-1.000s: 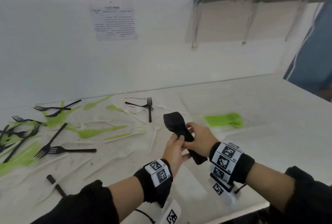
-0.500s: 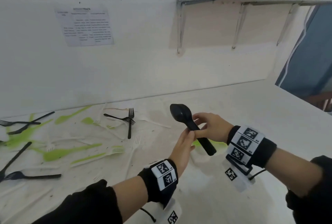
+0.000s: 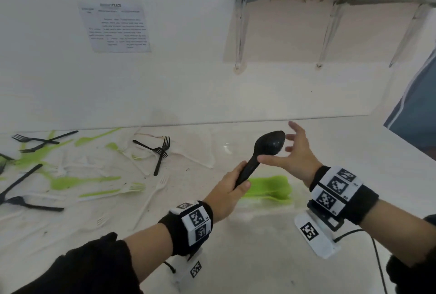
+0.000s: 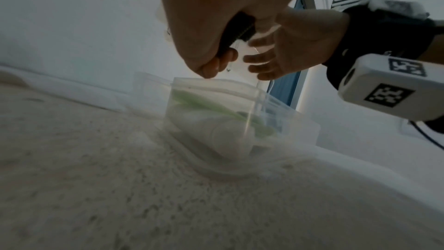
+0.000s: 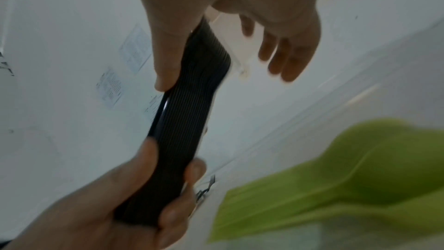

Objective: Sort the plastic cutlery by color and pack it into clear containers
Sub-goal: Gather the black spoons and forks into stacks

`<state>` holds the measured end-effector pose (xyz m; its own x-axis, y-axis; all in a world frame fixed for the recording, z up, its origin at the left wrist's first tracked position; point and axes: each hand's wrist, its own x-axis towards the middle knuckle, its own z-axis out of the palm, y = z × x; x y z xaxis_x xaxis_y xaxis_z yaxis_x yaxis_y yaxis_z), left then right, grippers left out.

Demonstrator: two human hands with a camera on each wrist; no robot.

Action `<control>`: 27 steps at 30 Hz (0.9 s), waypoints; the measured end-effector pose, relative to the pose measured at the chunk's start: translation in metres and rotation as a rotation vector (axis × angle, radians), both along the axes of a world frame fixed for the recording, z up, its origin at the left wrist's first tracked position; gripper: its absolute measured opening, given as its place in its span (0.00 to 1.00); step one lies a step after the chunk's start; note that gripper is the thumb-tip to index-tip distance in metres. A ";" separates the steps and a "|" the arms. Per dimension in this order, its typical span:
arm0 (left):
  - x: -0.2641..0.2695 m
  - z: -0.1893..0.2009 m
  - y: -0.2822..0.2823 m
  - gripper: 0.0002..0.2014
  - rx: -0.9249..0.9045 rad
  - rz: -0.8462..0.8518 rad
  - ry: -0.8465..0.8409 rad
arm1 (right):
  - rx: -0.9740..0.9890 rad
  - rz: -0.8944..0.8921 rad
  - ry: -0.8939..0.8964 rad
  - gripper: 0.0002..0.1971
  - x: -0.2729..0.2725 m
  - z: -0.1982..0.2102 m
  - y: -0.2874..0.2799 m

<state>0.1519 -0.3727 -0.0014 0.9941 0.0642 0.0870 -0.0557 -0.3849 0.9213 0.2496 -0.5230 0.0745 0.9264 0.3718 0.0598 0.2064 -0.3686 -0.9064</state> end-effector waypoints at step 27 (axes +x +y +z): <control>-0.004 -0.009 -0.002 0.32 0.396 0.086 -0.096 | -0.939 0.964 -0.092 0.15 0.024 -0.019 -0.016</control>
<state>0.1478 -0.3743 -0.0105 0.9727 0.0897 0.2138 -0.0863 -0.7158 0.6930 0.2732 -0.5385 0.0557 0.2812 0.8019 -0.5272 0.7790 -0.5116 -0.3626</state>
